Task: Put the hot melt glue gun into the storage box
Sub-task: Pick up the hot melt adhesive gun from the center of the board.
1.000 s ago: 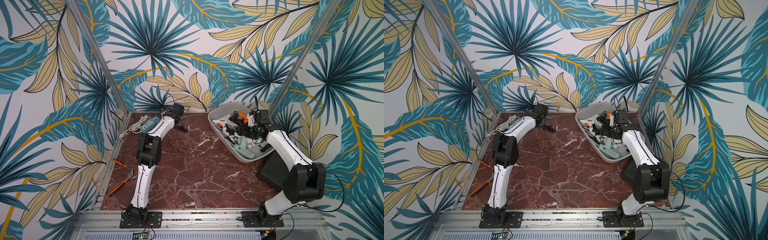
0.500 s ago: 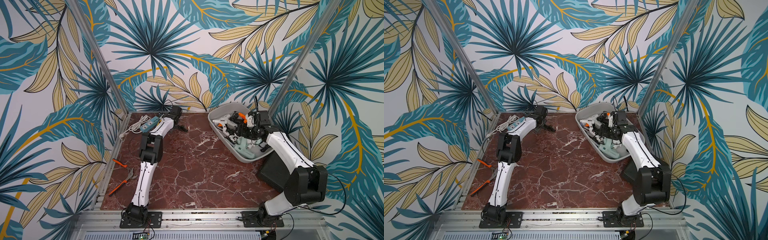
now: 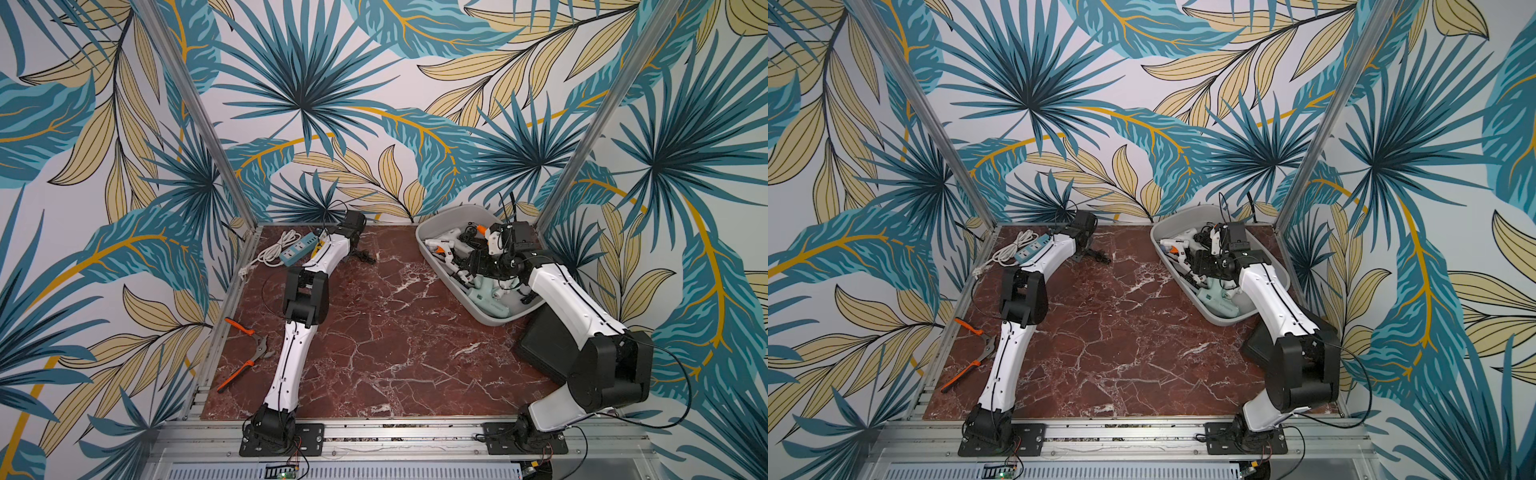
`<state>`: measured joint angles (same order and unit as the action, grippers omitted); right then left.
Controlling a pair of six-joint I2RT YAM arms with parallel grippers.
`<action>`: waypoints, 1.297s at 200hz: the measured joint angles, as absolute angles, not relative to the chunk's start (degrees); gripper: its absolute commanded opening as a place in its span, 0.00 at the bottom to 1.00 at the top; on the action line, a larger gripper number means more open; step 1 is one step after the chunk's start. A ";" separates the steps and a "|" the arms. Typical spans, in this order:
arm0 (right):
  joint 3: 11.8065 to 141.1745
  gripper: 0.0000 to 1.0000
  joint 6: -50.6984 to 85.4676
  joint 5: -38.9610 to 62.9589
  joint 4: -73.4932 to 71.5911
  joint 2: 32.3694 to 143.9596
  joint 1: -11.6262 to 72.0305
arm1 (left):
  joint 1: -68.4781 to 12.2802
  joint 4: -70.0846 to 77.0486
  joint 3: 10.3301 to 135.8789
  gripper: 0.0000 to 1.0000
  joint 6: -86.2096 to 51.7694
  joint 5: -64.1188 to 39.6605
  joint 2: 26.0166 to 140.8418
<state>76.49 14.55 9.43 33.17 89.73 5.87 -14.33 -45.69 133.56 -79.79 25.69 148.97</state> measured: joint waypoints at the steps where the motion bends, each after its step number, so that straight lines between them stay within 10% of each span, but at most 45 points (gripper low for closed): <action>1: 76.49 0.69 14.55 9.41 33.17 89.73 5.89 | -14.33 -45.82 133.56 0.45 -79.88 25.78 148.97; 49: 75.53 0.69 14.61 7.49 33.01 88.71 6.42 | -14.48 -53.54 133.78 0.34 -85.97 28.75 148.46; 134: 74.00 0.69 15.57 5.30 32.86 84.40 6.52 | -13.54 -52.93 120.09 0.47 -91.57 25.87 140.33; 200: 74.00 0.69 16.14 3.62 32.86 84.03 6.87 | -12.05 -50.74 118.13 0.00 -91.35 23.97 139.09; 259: 73.58 0.70 17.21 2.59 32.84 83.53 6.96 | -13.08 -48.23 113.19 0.00 -82.96 25.26 135.79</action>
